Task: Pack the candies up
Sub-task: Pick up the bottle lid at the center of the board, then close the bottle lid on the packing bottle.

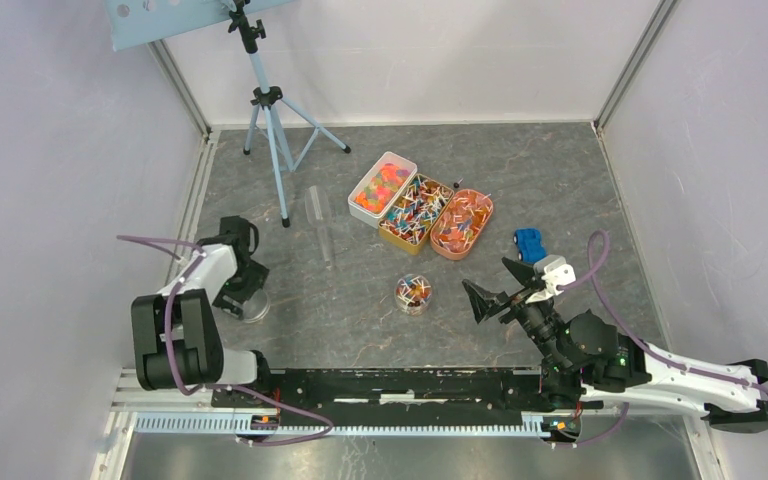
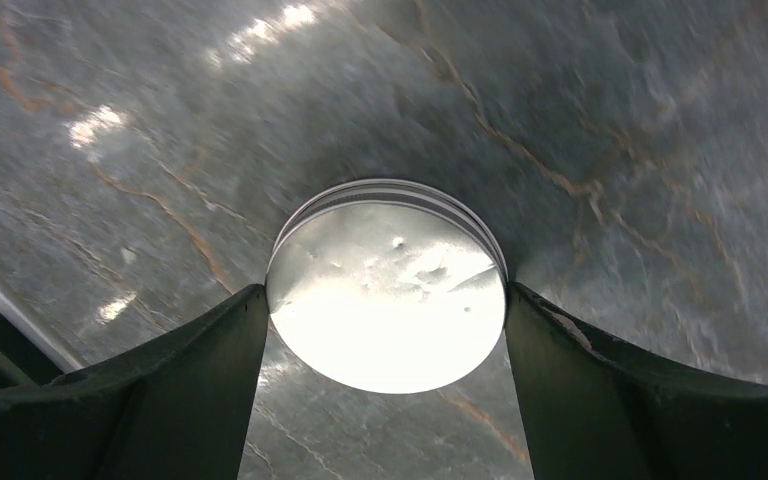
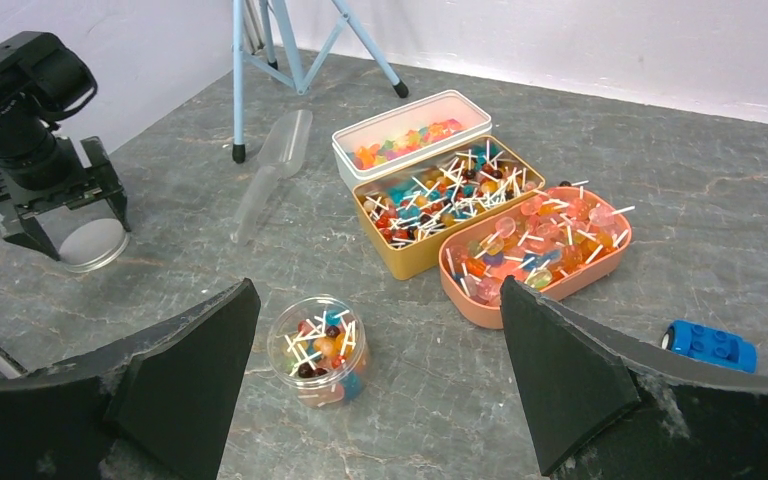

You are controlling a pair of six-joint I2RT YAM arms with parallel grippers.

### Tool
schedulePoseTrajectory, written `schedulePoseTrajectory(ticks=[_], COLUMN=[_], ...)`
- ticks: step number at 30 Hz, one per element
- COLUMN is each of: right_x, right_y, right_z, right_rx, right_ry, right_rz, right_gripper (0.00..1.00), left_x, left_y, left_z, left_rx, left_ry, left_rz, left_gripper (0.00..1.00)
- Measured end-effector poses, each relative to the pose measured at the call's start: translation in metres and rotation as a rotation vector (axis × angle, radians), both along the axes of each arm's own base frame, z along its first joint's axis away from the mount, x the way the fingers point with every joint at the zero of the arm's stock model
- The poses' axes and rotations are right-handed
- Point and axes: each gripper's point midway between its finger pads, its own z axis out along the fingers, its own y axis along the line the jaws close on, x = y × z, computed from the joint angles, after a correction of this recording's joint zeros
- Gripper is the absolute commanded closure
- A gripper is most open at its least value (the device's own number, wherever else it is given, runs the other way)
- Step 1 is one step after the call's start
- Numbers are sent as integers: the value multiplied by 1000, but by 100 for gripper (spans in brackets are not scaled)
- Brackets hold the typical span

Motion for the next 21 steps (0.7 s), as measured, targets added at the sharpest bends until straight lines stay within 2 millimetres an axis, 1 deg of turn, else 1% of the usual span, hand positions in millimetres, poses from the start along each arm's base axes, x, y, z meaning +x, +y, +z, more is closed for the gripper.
schedulePoseTrajectory(ticks=[4,7,12,16,18,21], right_x=[0,-1,-1,-1,-1,-1], right_y=[-1,-3,-4,-4,-3,-1], right_z=[1,2,2,-1,-5,-10], right_rx=[12,26,30,23,20,17], right_ry=[4,5,5,8,13,22], right_rz=[1,1,1,1,1,2], right_gripper=[2,2,2,2,2,2], left_x=[5,10,20,25,29,41], left_y=[-24,-51,-90,-122,-141,-176], left_z=[0,2,17,38,56,91], left_rx=[3,-1,-3,-1,12,13], left_ry=[-3,-8,-35,-87,-132,-236], left_rz=[-101,-212,-381,-515,-604,-741], left_gripper=[25,24,26,30,32,34])
